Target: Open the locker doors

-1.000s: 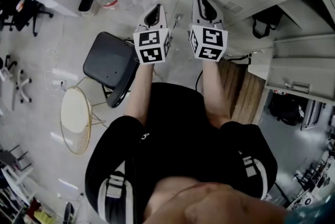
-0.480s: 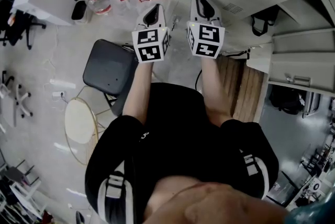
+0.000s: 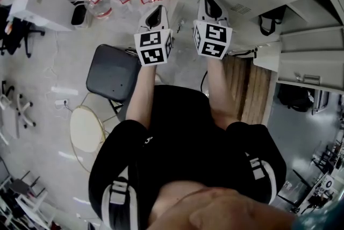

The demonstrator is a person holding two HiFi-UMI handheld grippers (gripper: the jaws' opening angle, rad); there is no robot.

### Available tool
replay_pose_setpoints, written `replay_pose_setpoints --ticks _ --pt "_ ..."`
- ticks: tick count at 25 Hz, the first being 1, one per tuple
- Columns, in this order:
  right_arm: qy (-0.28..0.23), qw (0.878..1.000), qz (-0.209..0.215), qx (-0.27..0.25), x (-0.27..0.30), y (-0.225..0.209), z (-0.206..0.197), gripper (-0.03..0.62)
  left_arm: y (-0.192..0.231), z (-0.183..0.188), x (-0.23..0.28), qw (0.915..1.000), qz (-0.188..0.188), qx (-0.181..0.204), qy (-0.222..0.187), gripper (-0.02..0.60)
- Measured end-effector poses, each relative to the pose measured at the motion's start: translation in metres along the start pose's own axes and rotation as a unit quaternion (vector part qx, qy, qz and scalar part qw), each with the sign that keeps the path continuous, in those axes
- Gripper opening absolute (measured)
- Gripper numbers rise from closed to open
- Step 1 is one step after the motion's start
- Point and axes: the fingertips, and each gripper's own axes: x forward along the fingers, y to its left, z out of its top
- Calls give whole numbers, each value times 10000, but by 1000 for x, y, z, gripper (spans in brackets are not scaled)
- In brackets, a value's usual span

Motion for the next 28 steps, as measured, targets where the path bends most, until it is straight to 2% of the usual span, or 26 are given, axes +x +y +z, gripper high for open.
replay_pose_setpoints --ticks 5,12,15,20,28 --pt "-44 9997 -36 233 -1 1 1 35 9 -1 -2 10000 -11 -15 12 5" --pt "-123 9933 112 1141 -1 -3 0 32 4 -2 -2 9999 -100 68 54 5" --pt "-196 9858 213 1656 -2 -4 -1 32 1 -3 -2 9998 -151 115 69 5" --pt "-283 9740 357 2218 -2 -7 -3 32 -2 -5 -2 9997 -178 134 93 5" --pt "-397 9368 650 3415 -1 -10 -4 32 4 -6 -2 9999 -136 69 79 5"
